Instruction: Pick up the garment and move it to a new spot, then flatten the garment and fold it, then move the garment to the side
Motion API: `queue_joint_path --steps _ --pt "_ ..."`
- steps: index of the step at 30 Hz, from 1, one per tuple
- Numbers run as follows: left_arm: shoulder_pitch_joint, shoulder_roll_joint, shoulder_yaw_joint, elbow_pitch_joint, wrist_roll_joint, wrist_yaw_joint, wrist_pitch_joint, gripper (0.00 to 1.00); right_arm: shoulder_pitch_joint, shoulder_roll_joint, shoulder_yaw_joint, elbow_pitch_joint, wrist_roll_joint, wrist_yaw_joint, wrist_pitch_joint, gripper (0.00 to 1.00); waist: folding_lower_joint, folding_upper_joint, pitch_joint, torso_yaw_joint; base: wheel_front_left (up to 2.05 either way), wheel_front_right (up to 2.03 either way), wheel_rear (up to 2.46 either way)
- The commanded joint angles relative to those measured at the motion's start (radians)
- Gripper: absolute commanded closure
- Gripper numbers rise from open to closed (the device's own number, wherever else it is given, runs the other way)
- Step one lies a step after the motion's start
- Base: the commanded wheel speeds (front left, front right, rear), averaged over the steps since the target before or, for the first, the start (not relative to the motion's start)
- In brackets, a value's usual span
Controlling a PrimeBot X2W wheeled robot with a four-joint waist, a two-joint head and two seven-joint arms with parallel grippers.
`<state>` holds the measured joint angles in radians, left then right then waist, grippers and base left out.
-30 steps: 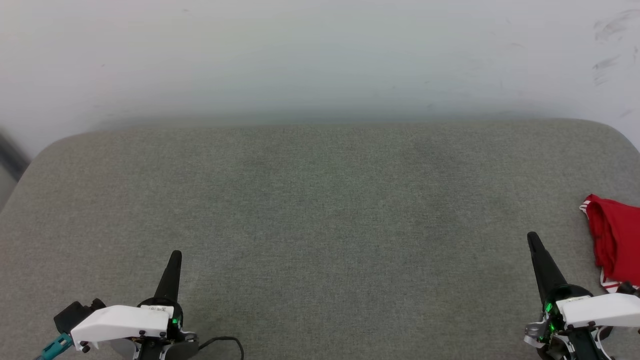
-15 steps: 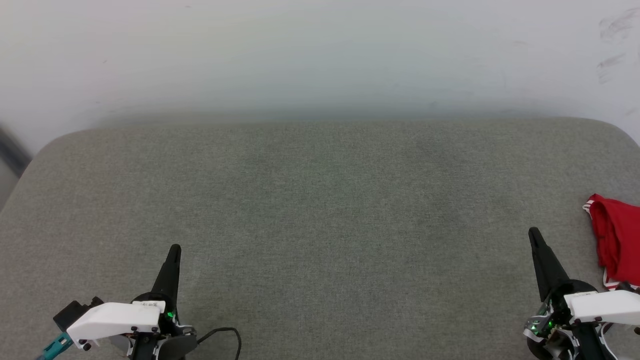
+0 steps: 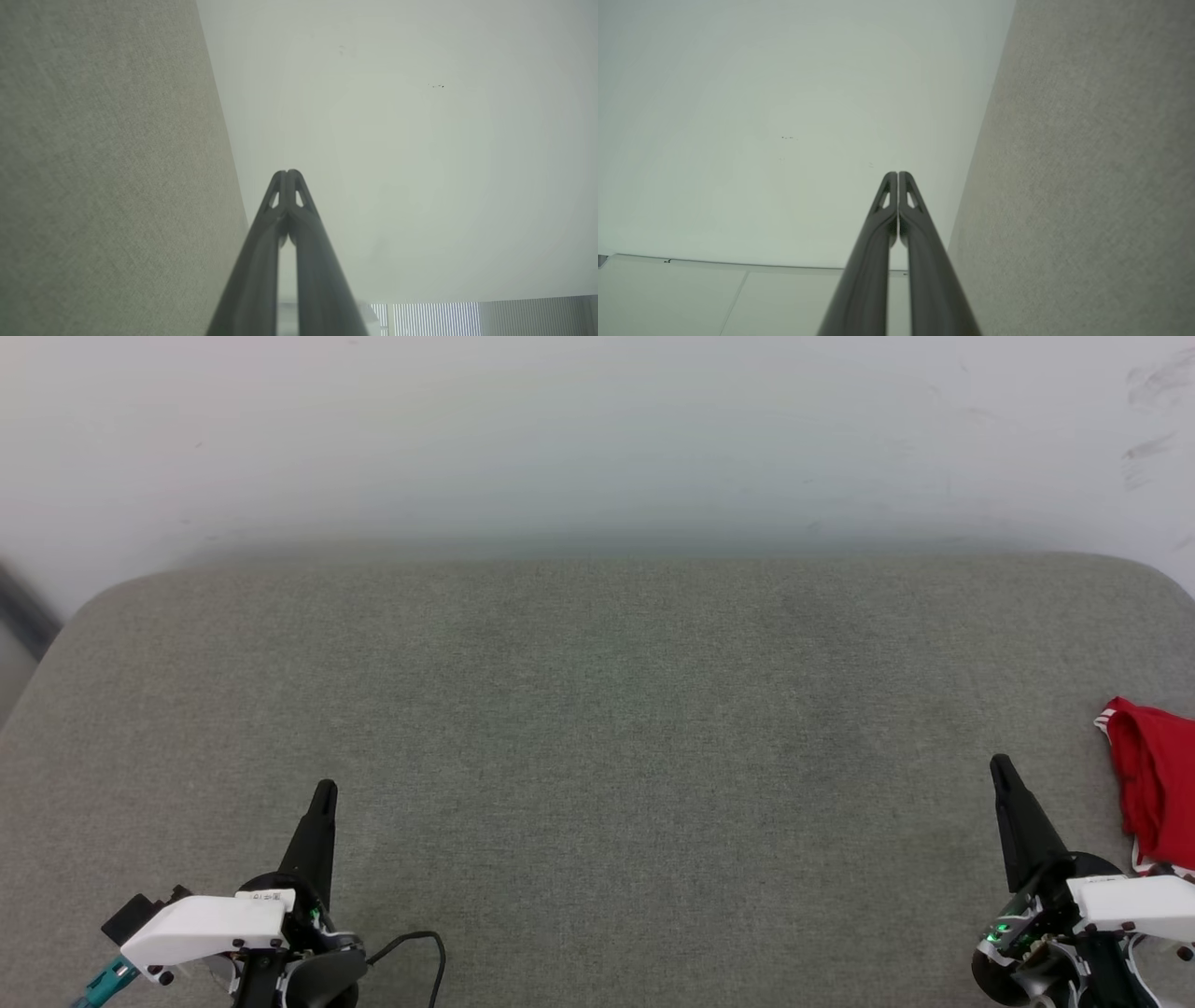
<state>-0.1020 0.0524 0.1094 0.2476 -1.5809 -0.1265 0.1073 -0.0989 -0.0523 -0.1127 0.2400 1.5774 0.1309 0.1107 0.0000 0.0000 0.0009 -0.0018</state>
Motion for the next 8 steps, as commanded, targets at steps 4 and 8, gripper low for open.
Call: queue_joint_path --steps 4,8 --pt "-0.013 -0.004 0.008 -0.003 -0.036 -0.007 0.011 1.0 -0.017 0.004 -0.003 0.008 0.041 0.0 0.004 1.0 0.0 0.0 0.002 0.002 0.0 0.0 0.0" --pt "-0.012 -0.004 0.008 -0.003 -0.032 -0.007 0.01 1.0 -0.016 0.004 -0.002 0.007 0.037 0.0 0.004 1.0 0.0 0.0 0.002 0.002 0.0 0.0 0.0"
